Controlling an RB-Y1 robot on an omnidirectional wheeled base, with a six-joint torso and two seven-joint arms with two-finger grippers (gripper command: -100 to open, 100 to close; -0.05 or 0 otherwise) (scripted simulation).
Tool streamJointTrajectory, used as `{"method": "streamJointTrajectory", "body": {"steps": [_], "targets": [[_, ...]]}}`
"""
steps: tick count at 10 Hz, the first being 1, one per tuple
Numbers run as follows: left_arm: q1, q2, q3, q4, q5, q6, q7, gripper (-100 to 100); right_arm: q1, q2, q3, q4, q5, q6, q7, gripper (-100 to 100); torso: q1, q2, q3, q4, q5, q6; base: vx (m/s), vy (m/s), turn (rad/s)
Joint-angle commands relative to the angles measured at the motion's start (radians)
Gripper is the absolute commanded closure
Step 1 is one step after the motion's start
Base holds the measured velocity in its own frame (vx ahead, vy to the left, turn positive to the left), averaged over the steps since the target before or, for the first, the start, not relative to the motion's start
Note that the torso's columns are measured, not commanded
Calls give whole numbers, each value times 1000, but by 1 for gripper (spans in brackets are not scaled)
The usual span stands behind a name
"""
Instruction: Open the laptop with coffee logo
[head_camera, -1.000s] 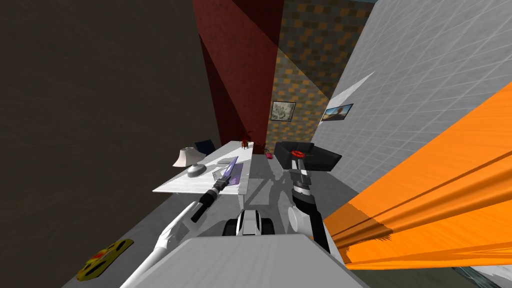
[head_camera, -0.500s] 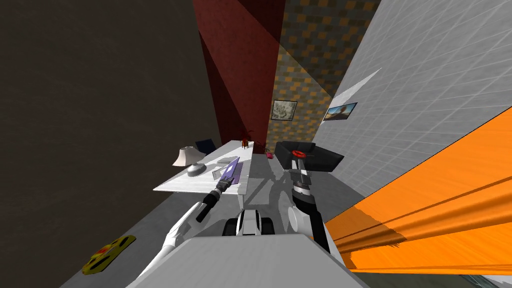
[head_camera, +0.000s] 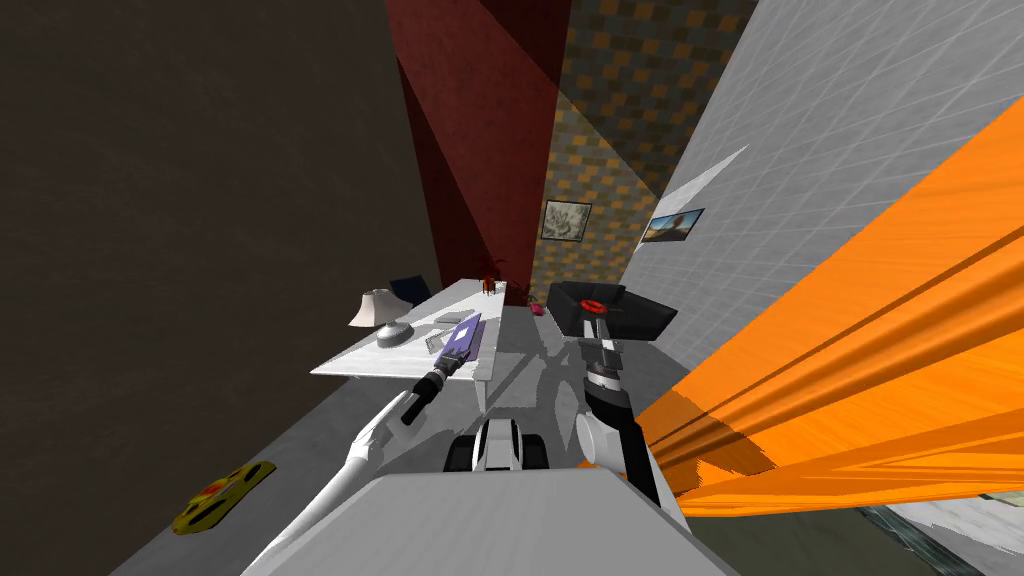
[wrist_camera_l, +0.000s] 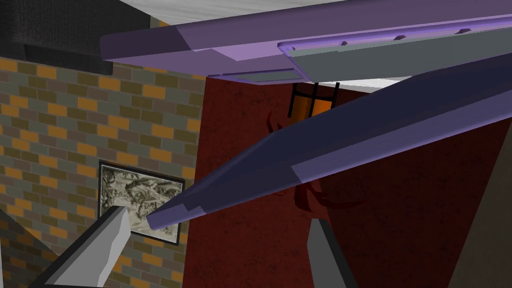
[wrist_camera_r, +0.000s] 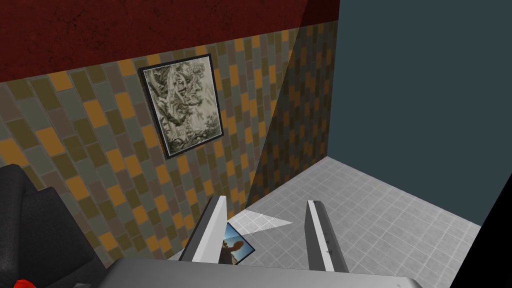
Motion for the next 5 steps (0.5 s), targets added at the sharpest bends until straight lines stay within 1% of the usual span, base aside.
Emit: {"method": "streamJointTrajectory", "body": {"steps": [1,2,3,4,5], "targets": [[-82,19,-13,87,44,-8,-11,-100,0,0,0,0,0,0,0,0,-1,1,0,0,0,1,-80,-31,-39],[-82,19,-13,98,44,-8,-11,-100,0,0,0,0,0,0,0,0,0,1,1,0,0,0,-45,-10,2],[-129,37,-25,141,86,-18,-23,-100,0,0,0,0,0,0,0,0,2,0,0,0,0,0,-89,-9,-57],[-158,37,-25,168,86,-18,-23,-100,0,0,0,0,0,0,0,0,1,3,1,1,1,0,-93,-18,-40],[-159,37,-25,186,86,-18,-23,-100,0,0,0,0,0,0,0,0,1,2,1,1,0,0,-45,-7,2]]}}
